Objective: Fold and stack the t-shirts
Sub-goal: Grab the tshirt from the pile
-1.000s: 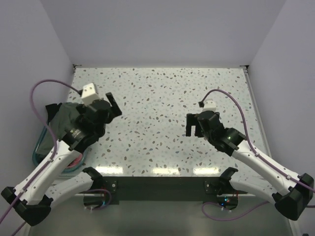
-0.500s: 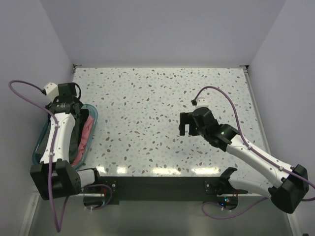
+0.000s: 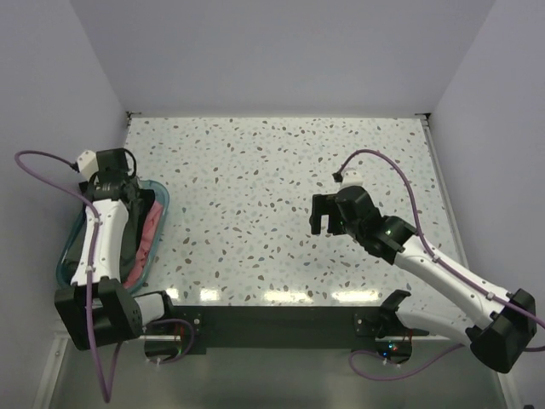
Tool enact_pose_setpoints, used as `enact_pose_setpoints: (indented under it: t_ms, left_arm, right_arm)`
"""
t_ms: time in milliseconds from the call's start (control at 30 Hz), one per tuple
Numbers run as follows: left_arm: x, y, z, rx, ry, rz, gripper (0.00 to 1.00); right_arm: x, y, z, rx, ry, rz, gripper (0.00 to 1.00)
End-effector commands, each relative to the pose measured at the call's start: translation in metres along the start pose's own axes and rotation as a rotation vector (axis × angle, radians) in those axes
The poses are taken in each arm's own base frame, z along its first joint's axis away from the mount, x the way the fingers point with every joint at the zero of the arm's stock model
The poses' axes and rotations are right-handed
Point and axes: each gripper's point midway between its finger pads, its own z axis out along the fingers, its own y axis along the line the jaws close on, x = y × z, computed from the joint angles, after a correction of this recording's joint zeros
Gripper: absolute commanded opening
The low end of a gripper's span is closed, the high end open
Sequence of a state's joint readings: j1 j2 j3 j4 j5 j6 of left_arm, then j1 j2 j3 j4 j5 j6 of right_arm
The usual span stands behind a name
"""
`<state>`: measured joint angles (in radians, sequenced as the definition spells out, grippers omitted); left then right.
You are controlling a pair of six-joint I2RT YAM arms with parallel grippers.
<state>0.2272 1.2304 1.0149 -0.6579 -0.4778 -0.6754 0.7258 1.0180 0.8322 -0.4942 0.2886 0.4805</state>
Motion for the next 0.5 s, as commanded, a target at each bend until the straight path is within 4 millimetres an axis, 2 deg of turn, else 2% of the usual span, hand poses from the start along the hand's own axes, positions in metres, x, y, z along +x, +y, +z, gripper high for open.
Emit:
enact_pose_setpoints:
  t_ms: [0,33,67,133,167,233,267,300,333,367,400,433,467]
  left_arm:
    - [-0.062,-0.018,-0.053,0.165,-0.158,-0.054,0.06]
    - [-0.069,-0.018,-0.063,0.185,-0.179,-0.044,0.05]
    - [-0.083,-0.022,-0.082,0.24,-0.212,-0.053,0.03]
    - [-0.094,-0.025,-0.101,0.294,-0.238,-0.038,0.0]
    - [-0.104,-0.035,-0.122,0.382,-0.258,-0.036,0.0]
    - [-0.114,-0.047,-0.146,0.486,-0.281,-0.012,0.0]
    - [-0.125,-0.061,-0.171,0.594,-0.3,-0.006,0.0]
    - [-0.127,-0.071,-0.186,0.655,-0.302,0.007,0.0]
    - [-0.141,-0.078,-0.215,0.727,-0.337,0.005,0.0]
    - [-0.142,-0.09,-0.227,0.782,-0.328,0.02,0.0]
    - [-0.136,-0.108,-0.252,0.868,-0.321,0.051,0.0]
    - [-0.147,-0.115,-0.284,0.942,-0.355,0.04,0.0]
    - [-0.144,-0.129,-0.294,0.985,-0.338,0.056,0.0]
  right_arm:
    - [-0.029,0.014,-0.013,-0.057,-0.074,0.019,0.99]
    - [-0.031,0.015,-0.014,-0.06,-0.073,0.018,0.99]
    - [-0.033,0.016,-0.015,-0.062,-0.075,0.015,0.99]
    - [-0.039,0.02,-0.018,-0.072,-0.081,0.016,0.99]
    - [-0.041,0.021,-0.017,-0.074,-0.081,0.013,0.99]
    - [-0.049,0.025,-0.021,-0.083,-0.093,0.014,0.99]
    - [-0.053,0.026,-0.021,-0.084,-0.095,0.012,0.99]
    - [-0.064,0.03,-0.026,-0.094,-0.118,0.016,0.99]
    - [-0.068,0.031,-0.028,-0.092,-0.126,0.013,0.99]
    - [-0.074,0.032,-0.031,-0.094,-0.137,0.015,0.99]
    - [-0.087,0.036,-0.037,-0.103,-0.163,0.017,0.99]
    - [-0.092,0.036,-0.04,-0.1,-0.171,0.015,0.99]
    - [-0.099,0.036,-0.043,-0.097,-0.187,0.017,0.99]
